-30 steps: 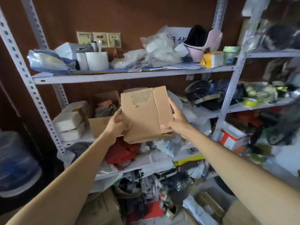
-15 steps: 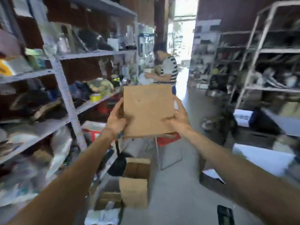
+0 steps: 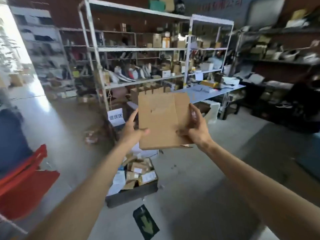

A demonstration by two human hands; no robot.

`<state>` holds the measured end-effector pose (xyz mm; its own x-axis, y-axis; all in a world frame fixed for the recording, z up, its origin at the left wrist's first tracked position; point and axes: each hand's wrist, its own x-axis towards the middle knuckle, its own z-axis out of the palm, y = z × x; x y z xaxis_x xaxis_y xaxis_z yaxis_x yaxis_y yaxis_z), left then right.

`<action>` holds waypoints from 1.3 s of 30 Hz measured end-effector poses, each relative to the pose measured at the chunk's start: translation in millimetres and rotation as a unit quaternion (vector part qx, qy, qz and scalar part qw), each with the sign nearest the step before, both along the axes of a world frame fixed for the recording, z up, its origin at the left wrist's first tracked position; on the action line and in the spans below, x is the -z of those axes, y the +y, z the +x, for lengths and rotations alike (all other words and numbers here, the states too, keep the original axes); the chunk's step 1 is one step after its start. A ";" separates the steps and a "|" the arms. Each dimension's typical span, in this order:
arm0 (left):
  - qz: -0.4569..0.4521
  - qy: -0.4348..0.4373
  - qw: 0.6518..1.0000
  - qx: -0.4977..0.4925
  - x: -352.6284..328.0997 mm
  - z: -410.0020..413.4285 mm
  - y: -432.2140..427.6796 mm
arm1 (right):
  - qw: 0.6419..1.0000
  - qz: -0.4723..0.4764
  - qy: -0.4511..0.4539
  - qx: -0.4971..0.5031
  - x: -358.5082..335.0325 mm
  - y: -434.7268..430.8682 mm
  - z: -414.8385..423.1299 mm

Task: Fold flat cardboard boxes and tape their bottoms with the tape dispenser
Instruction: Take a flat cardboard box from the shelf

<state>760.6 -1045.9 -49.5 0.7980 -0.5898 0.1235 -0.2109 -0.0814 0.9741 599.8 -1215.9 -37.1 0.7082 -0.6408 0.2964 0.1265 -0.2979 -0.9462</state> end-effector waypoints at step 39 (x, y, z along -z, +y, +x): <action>0.047 0.040 0.986 0.153 57.8 279.6 -733.4 | 0.982 -0.007 0.097 0.163 38.0 -681.6 232.9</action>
